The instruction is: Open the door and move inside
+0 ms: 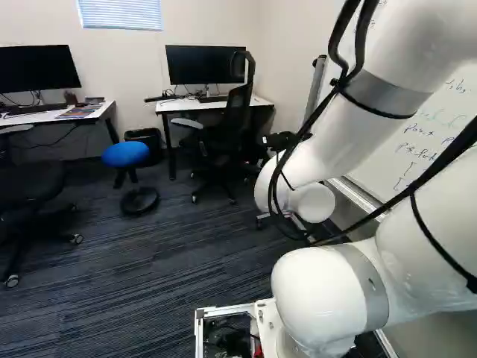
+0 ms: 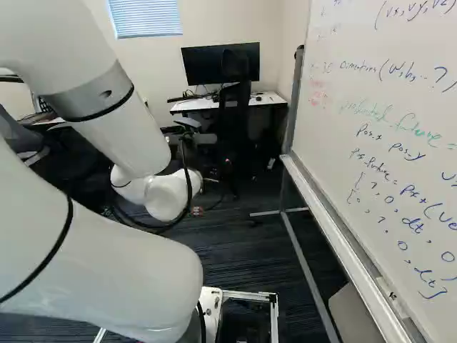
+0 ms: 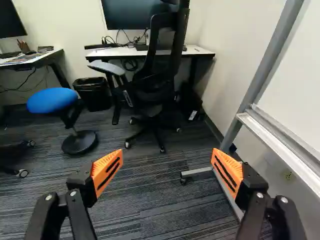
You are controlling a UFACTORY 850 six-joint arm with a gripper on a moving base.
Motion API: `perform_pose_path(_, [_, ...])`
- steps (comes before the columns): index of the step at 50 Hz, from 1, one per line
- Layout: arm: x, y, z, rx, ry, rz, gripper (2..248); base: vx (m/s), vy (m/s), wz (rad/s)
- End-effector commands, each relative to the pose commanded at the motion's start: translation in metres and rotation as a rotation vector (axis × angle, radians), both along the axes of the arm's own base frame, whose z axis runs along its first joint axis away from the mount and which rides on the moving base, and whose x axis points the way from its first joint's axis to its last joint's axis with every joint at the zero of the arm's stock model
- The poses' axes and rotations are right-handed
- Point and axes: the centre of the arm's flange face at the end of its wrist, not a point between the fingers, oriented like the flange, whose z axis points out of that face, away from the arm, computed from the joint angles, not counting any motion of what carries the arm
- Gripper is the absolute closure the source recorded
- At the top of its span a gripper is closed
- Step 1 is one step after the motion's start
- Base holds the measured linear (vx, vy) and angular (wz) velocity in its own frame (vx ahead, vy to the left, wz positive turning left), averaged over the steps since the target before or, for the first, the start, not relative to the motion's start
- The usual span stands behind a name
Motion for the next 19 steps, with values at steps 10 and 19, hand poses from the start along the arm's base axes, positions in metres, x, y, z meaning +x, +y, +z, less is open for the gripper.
perform_pose_path(10, [0.0, 0.0, 0.0, 0.0, 0.0, 0.0, 3, 0.004, 0.0, 0.0])
perform_pose_path(19, [0.0, 0.0, 0.0, 0.0, 0.0, 0.0, 3, 0.0, 0.0, 0.0])
